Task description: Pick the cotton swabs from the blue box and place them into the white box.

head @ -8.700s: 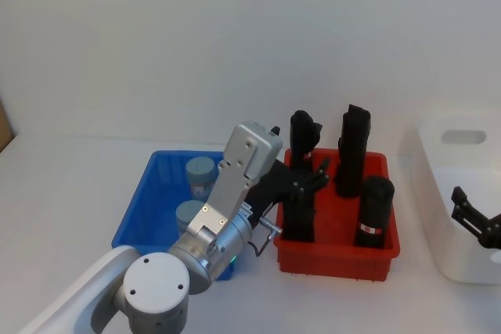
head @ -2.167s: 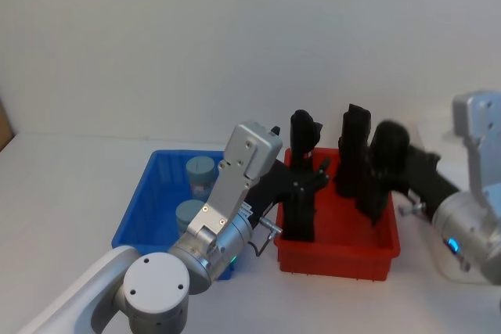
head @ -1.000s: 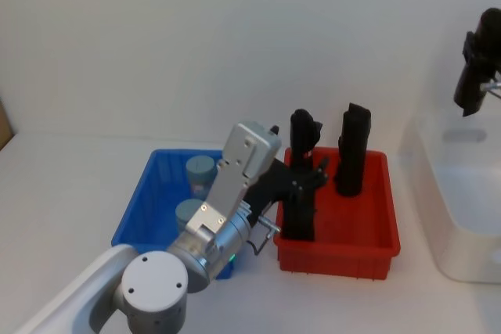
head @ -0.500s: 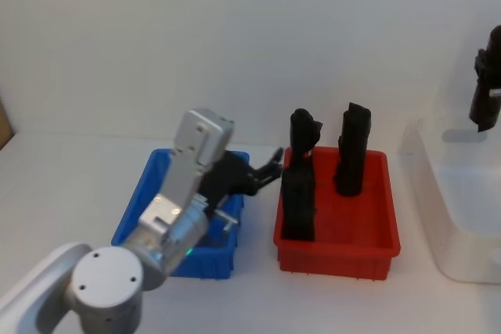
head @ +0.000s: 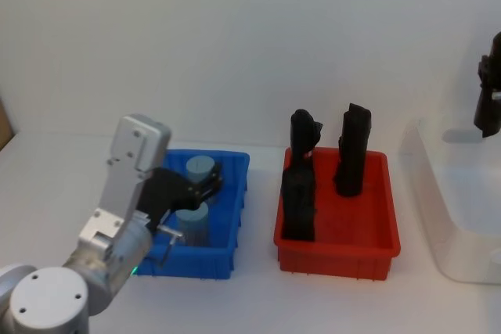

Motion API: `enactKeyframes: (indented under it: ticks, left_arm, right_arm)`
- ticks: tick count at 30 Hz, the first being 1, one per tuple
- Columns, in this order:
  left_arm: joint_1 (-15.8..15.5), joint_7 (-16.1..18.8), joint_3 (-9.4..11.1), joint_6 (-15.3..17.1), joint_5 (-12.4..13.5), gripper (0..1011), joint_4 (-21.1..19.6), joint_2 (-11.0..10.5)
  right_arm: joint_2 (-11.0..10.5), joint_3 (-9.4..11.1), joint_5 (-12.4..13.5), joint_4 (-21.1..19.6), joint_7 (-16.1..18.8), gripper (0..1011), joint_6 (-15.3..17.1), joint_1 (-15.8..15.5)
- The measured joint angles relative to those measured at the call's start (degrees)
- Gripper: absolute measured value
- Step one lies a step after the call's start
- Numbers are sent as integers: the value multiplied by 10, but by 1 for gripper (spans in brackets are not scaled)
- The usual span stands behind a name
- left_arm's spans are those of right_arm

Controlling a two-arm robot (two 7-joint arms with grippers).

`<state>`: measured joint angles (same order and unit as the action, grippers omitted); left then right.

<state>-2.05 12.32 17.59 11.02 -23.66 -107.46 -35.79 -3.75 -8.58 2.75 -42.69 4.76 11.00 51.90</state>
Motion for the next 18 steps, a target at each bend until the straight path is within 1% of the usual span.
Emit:
enactKeyframes:
  ticks: [1, 2, 7, 9, 10, 11, 13, 14, 15, 16, 17, 18]
  left_arm:
    - [8, 6, -4, 2, -11, 1004, -5, -6]
    - [12, 8, -6, 3, -15, 1004, -6, -8]
    - [31, 15, -15, 4, -48, 1004, -10, -19]
    - [36, 14, -18, 4, -59, 1004, -8, -21]
    - [36, 14, -18, 4, -59, 1004, -8, -21]
    - [39, 11, -19, 3, -65, 1004, -6, -21]
    - [40, 7, -20, 2, -71, 1004, -3, -21]
    - [41, 2, -21, 1, -75, 1004, 0, -21]
    - [41, 0, -22, 1, -77, 1004, 2, -21]
    - [41, -7, -22, 1, -80, 1004, 6, -20]
    - [41, -9, -22, 1, -81, 1004, 7, -19]
    - [40, -13, -23, 0, -82, 1004, 10, -18]
  right_arm:
    - [0, 0, 0, 1, 0, 352, 0, 1]
    - [0, 0, 0, 2, 0, 352, 0, 1]
    - [0, 1, -1, 6, 0, 356, 1, 3]
    - [0, 1, -1, 7, 0, 400, 1, 4]
    - [0, 1, -1, 8, 0, 413, 1, 4]
    - [0, 1, -1, 8, 0, 466, 1, 4]
    - [0, 1, -2, 9, 0, 515, 1, 5]
    - [0, 1, -2, 10, 0, 576, 1, 5]
    - [0, 1, -2, 10, 0, 597, 1, 5]
    - [0, 1, -2, 10, 0, 656, 1, 5]
    - [0, 1, -2, 10, 0, 656, 1, 5]
    - [0, 1, -2, 11, 0, 692, 1, 6]
